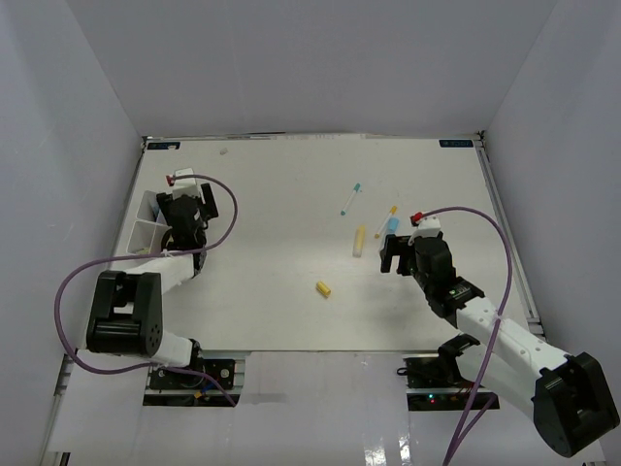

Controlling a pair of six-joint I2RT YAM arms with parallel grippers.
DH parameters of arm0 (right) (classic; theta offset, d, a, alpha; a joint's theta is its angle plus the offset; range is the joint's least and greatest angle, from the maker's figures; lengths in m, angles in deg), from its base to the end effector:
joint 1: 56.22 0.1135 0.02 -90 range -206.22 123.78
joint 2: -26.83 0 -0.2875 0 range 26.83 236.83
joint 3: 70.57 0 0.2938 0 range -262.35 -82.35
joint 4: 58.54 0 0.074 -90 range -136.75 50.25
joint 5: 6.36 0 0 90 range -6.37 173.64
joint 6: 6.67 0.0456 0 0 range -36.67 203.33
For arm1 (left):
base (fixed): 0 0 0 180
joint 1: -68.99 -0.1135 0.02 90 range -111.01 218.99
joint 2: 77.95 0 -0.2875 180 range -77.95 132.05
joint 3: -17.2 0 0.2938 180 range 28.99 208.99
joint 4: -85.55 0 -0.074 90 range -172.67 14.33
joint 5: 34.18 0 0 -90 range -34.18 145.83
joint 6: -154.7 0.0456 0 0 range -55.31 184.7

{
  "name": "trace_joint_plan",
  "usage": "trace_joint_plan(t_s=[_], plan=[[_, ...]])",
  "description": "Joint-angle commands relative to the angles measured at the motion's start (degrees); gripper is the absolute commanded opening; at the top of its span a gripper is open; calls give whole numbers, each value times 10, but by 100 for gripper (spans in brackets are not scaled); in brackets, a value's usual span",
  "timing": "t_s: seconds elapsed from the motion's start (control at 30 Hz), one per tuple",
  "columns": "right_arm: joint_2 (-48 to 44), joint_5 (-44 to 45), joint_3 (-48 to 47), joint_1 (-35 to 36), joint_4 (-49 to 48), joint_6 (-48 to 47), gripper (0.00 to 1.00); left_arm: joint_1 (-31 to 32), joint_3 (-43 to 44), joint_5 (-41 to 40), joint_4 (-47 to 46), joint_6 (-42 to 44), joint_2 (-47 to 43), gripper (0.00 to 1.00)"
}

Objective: Sort the stationery into containers
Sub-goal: Place the pen in the storage box, then pick up the pen from the center of the board.

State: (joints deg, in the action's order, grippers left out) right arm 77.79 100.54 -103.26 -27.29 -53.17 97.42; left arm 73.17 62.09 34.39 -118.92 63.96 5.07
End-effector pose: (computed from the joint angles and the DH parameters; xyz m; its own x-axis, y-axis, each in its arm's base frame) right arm 0.2039 0.0976 0.1975 -0.3963 0.0471 -0.9169 -0.1374 0.9844 0.1100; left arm 0.3297 -0.0074 0.1900 -0.2318 0.0049 -0.9727 -0.2893 0.9544 0.0737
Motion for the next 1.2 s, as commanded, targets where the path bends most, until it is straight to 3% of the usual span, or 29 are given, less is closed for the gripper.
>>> trace_joint_plan(t_s=[0.0, 0.03, 0.23, 0.37, 0.43, 0.5, 0.7, 0.9, 1.17], plan=[[-3, -2, -39, -2, -7, -16, 96, 3, 46, 19, 49, -21, -56, 93], [2, -6, -55, -3, 5, -15, 96, 6, 56, 24, 81, -24, -64, 98], [107, -7, -157, -2, 86, 11, 97, 42, 179, 98, 280, -42, -104, 98], [198, 21, -262, -3, 148, 45, 100, 47, 216, 161, 377, -92, -124, 98], [246, 27, -292, -2, 152, 52, 100, 48, 206, 191, 389, -102, -136, 98], [279, 16, -345, -2, 150, 54, 91, 49, 202, 205, 391, -110, -151, 98], [447, -9, -495, 1, 177, 95, 83, 50, 199, 213, 390, -131, -157, 98], [575, 55, -608, 24, 193, 125, 81, 50, 209, 246, 401, -139, -143, 98], [686, 101, -706, 32, 223, 132, 69, 50, 211, 263, 401, -147, -153, 98]])
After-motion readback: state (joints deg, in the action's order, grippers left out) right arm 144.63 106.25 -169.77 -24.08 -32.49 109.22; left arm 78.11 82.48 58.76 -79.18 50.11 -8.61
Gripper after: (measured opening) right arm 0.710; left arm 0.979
